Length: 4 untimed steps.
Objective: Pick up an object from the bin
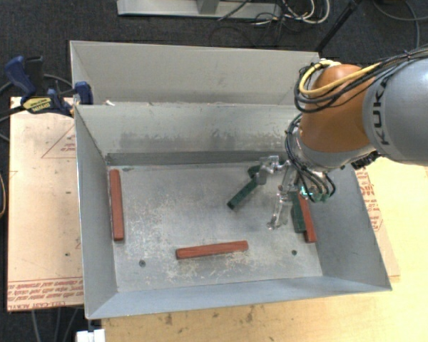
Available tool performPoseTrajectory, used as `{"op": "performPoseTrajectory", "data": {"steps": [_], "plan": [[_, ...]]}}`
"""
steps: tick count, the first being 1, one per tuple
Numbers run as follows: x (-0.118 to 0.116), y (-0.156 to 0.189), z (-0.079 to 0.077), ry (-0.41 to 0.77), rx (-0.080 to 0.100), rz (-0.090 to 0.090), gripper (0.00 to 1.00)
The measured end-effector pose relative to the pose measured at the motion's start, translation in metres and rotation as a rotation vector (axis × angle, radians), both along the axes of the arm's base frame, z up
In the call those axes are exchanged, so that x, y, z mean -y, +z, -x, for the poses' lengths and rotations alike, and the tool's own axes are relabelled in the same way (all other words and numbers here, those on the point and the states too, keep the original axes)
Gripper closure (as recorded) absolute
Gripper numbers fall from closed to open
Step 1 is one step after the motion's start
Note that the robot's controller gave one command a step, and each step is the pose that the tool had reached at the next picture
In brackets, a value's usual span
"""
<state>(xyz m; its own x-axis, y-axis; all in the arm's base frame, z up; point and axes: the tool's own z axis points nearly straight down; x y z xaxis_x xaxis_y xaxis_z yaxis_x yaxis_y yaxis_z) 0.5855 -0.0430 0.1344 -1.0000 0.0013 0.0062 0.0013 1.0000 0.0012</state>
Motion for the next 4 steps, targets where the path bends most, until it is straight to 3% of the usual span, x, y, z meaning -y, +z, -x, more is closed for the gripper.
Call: {"op": "performPoseTrajectory", "data": {"steps": [1,2,3,4], "plan": [[-0.074,-0.064,0.023,0.110,0.005,-0.003,0.00],[-0.053,0.011,0.096,-0.016,0.007,0.000,0.00],[-0.155,-0.067,0.086,0.049,0.003,-0.003,0.00],[-0.150,-0.063,0.085,0.042,0.008,0.000,1.00]]}}
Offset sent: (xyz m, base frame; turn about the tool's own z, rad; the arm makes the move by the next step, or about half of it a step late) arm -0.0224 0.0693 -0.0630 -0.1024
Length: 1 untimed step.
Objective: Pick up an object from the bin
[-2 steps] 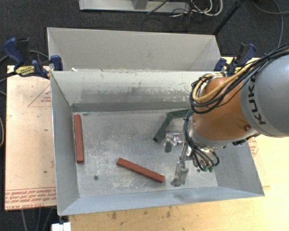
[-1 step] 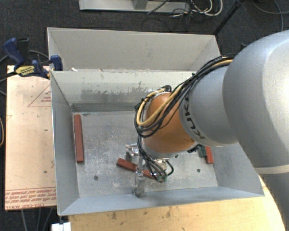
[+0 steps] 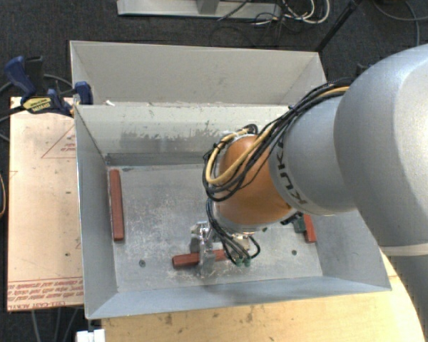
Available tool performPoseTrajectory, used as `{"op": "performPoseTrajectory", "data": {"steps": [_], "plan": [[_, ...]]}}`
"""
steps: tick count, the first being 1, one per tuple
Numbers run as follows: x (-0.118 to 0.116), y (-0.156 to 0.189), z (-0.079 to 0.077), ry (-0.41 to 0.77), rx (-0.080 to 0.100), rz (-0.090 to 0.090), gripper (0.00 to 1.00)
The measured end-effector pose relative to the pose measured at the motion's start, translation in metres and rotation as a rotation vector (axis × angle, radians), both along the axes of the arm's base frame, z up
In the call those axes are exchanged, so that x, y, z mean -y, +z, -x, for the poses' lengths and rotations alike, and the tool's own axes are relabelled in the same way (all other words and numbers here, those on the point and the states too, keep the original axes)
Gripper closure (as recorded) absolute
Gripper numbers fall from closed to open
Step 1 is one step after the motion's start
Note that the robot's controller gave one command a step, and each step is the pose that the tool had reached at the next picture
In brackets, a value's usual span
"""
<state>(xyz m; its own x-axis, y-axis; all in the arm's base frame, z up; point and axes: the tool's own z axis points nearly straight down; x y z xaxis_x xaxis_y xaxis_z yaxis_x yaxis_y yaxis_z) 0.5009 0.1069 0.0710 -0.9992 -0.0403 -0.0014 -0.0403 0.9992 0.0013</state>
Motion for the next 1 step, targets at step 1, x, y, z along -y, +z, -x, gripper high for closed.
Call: {"op": "performPoseTrajectory", "data": {"steps": [1], "plan": [[0.0121,0.1306,-0.0391,0.073,0.011,0.000,1.00]]}}
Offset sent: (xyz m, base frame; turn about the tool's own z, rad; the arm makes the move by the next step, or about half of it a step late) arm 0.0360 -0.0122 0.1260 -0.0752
